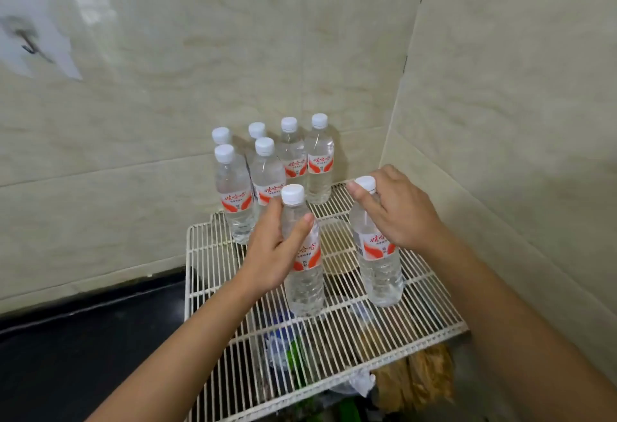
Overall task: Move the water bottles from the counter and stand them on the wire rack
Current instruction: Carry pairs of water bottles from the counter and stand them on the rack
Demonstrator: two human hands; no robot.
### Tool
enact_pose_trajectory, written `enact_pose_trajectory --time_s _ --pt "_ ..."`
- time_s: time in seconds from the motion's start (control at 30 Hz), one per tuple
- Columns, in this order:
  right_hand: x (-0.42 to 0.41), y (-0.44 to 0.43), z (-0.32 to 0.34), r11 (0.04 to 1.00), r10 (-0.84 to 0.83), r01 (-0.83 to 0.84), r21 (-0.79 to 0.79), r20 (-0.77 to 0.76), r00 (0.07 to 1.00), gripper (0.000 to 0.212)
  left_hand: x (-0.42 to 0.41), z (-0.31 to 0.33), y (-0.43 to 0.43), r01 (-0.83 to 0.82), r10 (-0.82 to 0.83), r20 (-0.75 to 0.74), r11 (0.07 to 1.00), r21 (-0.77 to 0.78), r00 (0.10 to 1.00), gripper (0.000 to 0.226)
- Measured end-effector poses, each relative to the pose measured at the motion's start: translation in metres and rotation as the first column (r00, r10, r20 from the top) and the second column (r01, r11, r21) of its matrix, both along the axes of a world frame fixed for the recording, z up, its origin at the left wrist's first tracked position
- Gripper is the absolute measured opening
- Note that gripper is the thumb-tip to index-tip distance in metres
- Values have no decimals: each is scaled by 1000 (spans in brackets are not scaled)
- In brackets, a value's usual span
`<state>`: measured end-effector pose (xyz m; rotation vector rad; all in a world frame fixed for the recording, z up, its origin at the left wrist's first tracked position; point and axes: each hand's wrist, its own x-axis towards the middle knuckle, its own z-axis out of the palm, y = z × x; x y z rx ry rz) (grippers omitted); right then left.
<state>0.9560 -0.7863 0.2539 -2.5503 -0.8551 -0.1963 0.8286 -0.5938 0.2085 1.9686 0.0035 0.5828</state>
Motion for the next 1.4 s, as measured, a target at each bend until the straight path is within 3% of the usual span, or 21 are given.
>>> enact_pose_trajectory --time_s 0.1,0.23,0.43,0.53,0.7,0.83,1.07,1.27,1.4 --pt "16 4 7 998 11 -9 -60 44 999 58 10 11 4 -52 49 44 996 70 998 33" --pt "39 10 18 998 52 -50 -26 69 996 57 29 28 6 -68 65 26 992 107 998 32" --pt "84 24 26 965 221 -216 151 -18 975 38 66 63 9 -170 176 -36 978 124 984 27" --pt "100 37 31 965 214 -203 167 -50 976 38 84 87 12 -219 229 -50 963 158 972 35" --pt "112 55 33 971 207 -195 141 -74 976 45 106 94 19 -226 302 -163 902 369 939 35" --pt "114 63 30 963 219 -200 180 -95 971 46 117 94 22 -259 332 -130 882 394 934 31" --pt "117 76 6 918 170 -124 376 -91 981 44 117 76 25 -264 368 -150 847 461 918 33" --pt "118 81 2 935 173 -141 326 -73 982 36 118 82 24 -236 364 -186 841 487 912 38" --pt "116 67 7 962 178 -153 228 -94 980 49 106 74 24 -274 385 -99 793 544 918 39"
